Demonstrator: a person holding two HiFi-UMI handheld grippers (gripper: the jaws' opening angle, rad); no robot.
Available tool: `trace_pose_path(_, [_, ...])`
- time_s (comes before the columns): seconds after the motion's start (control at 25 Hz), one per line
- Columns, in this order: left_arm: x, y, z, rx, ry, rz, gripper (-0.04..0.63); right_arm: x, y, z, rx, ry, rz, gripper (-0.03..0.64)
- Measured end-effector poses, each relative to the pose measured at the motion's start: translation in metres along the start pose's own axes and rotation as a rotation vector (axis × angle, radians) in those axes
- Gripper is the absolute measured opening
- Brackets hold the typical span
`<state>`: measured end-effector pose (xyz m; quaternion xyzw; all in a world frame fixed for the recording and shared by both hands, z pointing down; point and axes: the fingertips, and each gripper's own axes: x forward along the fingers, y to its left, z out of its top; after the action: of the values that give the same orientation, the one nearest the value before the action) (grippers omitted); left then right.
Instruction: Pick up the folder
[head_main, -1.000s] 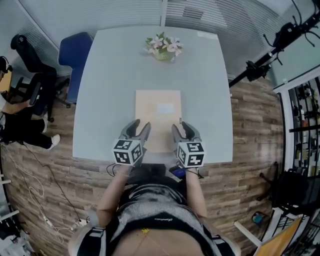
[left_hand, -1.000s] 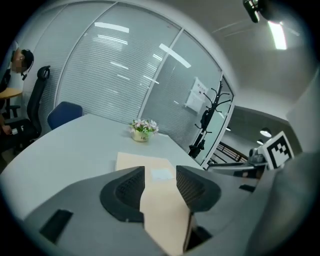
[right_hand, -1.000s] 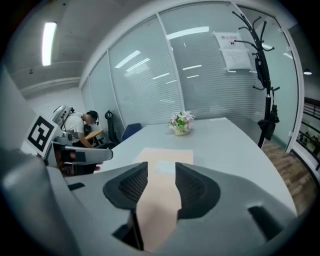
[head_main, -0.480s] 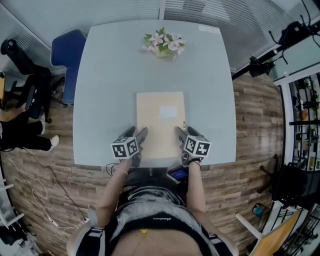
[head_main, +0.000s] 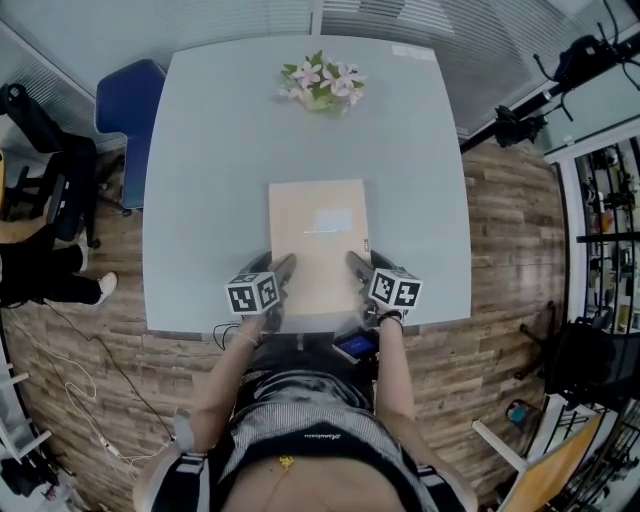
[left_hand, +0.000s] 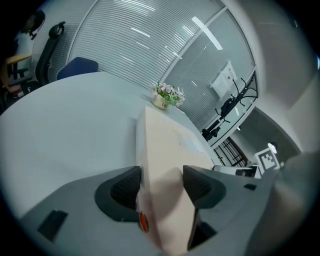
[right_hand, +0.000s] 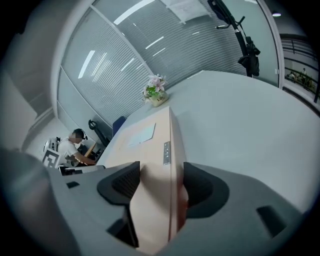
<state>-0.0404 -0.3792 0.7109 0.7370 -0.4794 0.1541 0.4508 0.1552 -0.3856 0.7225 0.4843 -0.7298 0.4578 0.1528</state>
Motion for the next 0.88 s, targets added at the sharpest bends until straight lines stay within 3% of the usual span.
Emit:
trace_pose_path(0.16, [0.000,-0.003,0.001,0.013,-0.006,0.026,0.259,-0.004,0.002,0.002,-0.013,-0.014,-0.026,0.262])
trace_pose_path(0.4, [-0.013,-0.026,0.023,0.066,-0.054,0.001,0.256,-0.026,0.011,0.021,-0.012,-0.080,-0.025,0.256])
trace_pose_path(0.88, [-0.093,-0.096,0.099,0.174,-0.275,-0.039,0.256,-0.119,0.075,0.101,-0.186,-0.300,-0.027,0.253])
